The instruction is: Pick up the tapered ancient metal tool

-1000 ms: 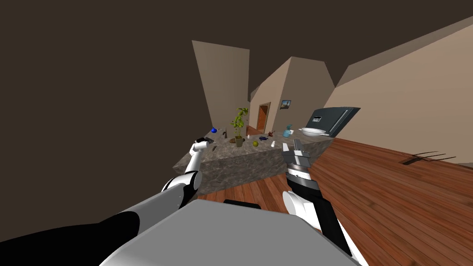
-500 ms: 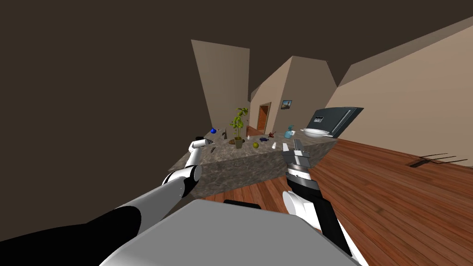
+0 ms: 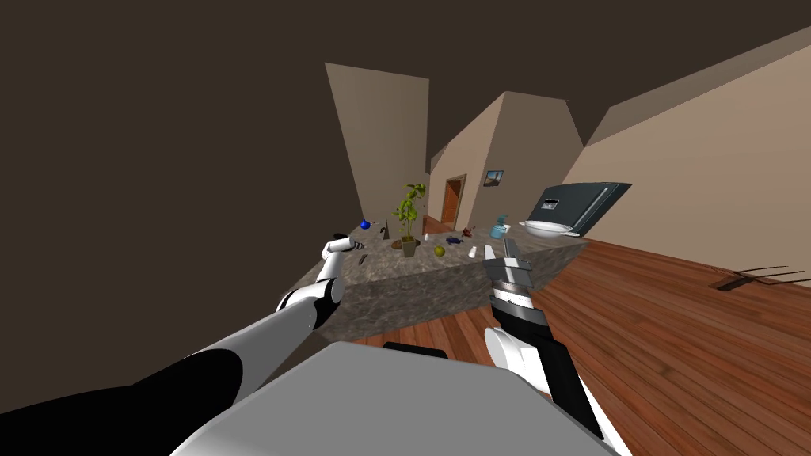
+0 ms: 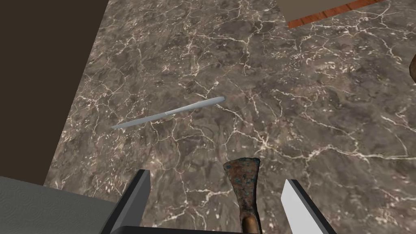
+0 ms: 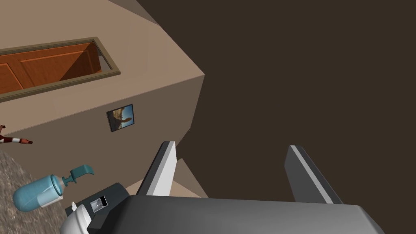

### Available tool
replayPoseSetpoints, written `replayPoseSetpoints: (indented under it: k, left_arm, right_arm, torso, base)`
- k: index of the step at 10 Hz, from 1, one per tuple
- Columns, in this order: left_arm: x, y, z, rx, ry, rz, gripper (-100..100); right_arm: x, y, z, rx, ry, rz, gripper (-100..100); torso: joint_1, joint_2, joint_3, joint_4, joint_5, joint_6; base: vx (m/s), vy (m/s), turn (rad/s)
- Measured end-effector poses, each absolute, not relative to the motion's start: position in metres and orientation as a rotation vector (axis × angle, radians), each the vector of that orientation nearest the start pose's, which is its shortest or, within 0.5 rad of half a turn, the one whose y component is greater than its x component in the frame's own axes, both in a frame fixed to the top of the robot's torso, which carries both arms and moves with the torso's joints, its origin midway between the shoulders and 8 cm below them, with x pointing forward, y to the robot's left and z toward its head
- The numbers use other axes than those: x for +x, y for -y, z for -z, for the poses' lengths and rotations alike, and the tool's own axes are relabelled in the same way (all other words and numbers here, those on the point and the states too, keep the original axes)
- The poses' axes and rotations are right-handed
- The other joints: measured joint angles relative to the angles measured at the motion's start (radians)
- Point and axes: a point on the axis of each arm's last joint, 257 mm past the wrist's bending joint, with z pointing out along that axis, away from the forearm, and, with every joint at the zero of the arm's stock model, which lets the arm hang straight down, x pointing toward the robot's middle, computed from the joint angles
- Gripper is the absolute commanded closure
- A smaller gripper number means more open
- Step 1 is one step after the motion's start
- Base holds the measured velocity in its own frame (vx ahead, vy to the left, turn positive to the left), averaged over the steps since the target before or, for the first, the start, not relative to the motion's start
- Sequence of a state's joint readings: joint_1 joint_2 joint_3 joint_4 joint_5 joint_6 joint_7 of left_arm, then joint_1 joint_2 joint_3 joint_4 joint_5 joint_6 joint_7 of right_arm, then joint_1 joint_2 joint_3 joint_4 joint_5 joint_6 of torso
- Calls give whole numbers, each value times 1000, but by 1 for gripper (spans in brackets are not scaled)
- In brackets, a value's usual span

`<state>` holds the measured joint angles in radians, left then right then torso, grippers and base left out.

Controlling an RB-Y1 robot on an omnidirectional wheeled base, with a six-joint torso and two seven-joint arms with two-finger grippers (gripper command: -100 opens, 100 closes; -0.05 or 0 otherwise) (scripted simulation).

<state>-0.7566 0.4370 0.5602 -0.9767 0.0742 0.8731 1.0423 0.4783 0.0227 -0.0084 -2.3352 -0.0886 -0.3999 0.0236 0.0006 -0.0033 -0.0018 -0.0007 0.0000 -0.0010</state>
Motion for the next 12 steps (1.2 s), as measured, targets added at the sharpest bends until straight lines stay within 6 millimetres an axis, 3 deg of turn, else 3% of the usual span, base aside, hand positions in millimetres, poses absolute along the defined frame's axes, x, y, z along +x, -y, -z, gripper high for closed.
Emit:
replayPoseSetpoints:
  k: [7, 12]
  left_arm:
    - [609, -516, 230, -2727, 98, 1015, -100]
    - [578, -510, 265, -2881, 219, 850, -100]
  right_arm:
    - [348, 292, -37, 738, -563, -1335, 0]
    - [348, 292, -37, 738, -563, -1335, 0]
  torso:
    - [0, -1, -1, -1, 0, 0]
    - [1, -2, -1, -1, 0, 0]
  base:
    - [80, -4, 17]
    - [81, 1, 19]
